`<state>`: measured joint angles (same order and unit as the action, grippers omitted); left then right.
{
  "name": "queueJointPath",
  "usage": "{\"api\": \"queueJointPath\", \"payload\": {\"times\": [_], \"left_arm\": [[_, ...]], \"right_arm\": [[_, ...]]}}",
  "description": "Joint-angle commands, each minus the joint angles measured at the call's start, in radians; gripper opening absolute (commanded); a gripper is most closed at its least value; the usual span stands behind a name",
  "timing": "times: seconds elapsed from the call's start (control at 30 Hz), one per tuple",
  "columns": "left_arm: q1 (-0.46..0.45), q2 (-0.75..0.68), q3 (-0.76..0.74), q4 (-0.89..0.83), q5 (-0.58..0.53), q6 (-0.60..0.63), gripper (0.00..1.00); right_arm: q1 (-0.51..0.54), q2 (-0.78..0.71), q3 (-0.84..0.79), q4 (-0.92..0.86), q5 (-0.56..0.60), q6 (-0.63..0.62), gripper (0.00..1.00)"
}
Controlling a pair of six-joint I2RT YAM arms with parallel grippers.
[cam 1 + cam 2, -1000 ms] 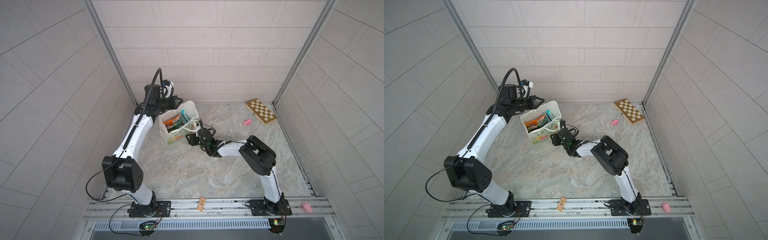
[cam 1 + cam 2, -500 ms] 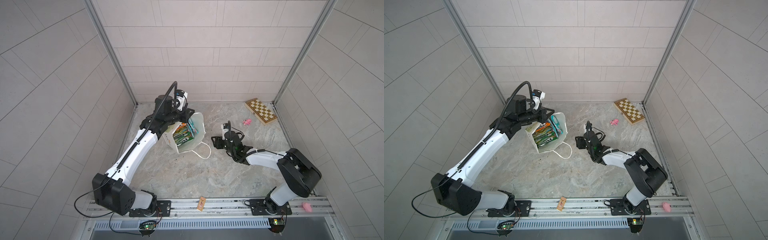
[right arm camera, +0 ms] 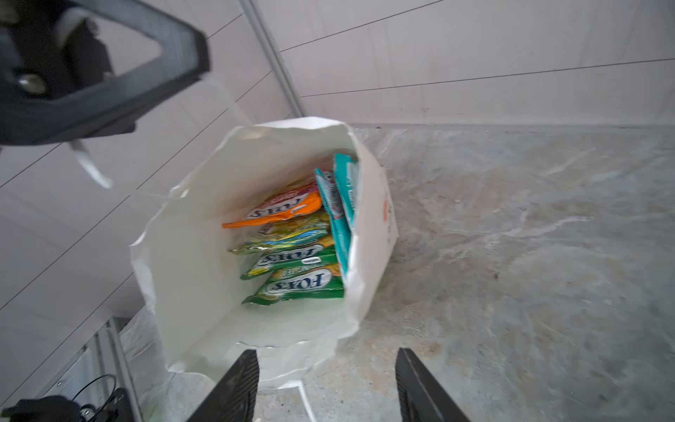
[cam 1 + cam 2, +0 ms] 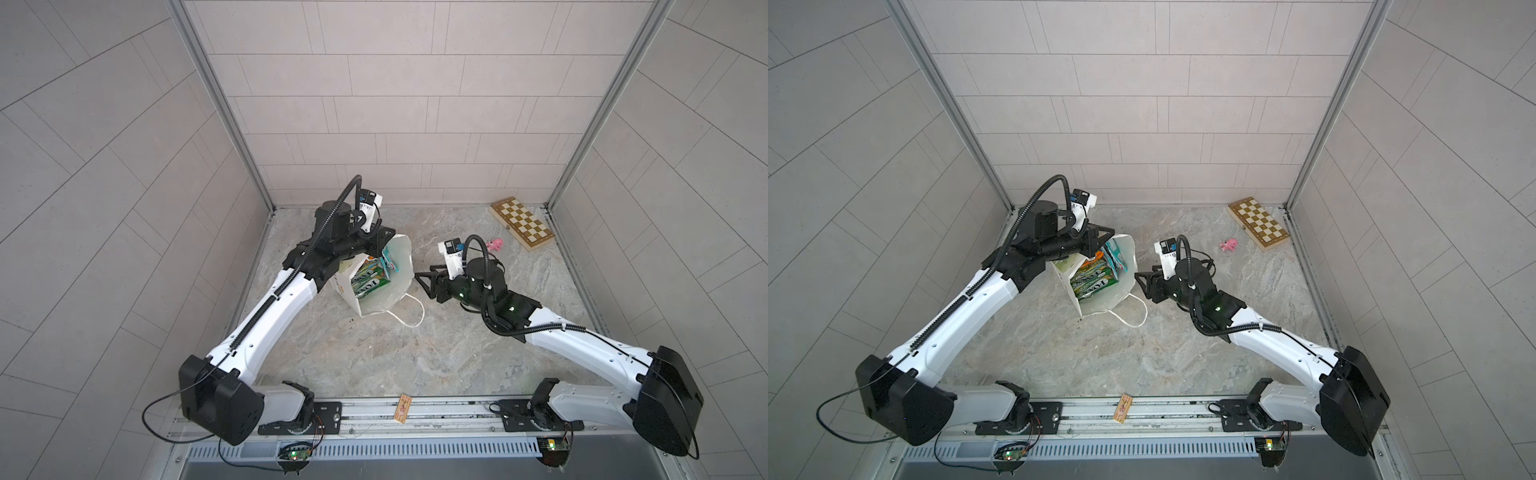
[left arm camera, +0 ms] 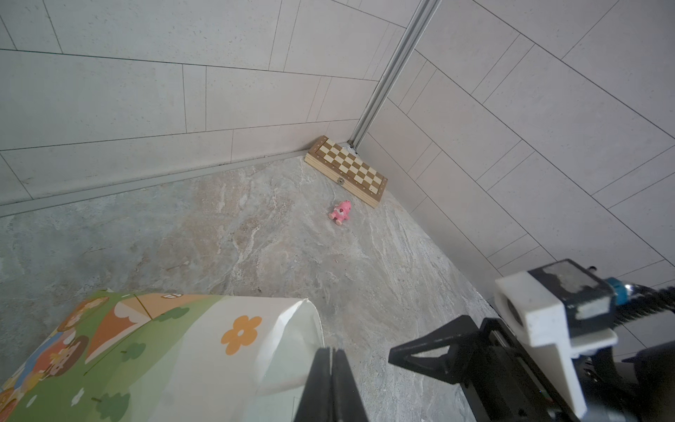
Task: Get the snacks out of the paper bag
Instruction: 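Hold the tilted bag with the left gripper while the right gripper reaches inside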
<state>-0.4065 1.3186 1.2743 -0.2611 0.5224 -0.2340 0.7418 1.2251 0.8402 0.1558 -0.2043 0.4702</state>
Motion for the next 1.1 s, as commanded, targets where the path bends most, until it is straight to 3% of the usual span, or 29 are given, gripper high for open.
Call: {"api": "queueJointPath", "payload": {"times": [0.0,0.3,0.47,0.83,1.07], "left_arm": [[-0.006,-0.036,0.000,0.006,0.016,0.023,0.00],[-0.007,-0.063,-0.006,-0.006,0.002,0.054,0.00],[-0.008,-0.075,-0.009,-0.009,-0.006,0.068,0.00],[-0.008,-0.072,-0.010,-0.001,-0.009,0.047,0.00],[-0.006,-0.078,-0.012,0.003,-0.019,0.042,0.00]], "right_arm": [[0.058,0.068,0.072,-0.021,-0.095,-0.049,0.61],[0.127,0.309,0.217,0.015,-0.115,-0.056,0.45],[0.126,0.410,0.284,-0.055,-0.090,-0.075,0.36],[0.188,0.458,0.354,-0.264,0.264,-0.202,0.35],[0.193,0.472,0.363,-0.193,0.131,-0.171,0.35]]}}
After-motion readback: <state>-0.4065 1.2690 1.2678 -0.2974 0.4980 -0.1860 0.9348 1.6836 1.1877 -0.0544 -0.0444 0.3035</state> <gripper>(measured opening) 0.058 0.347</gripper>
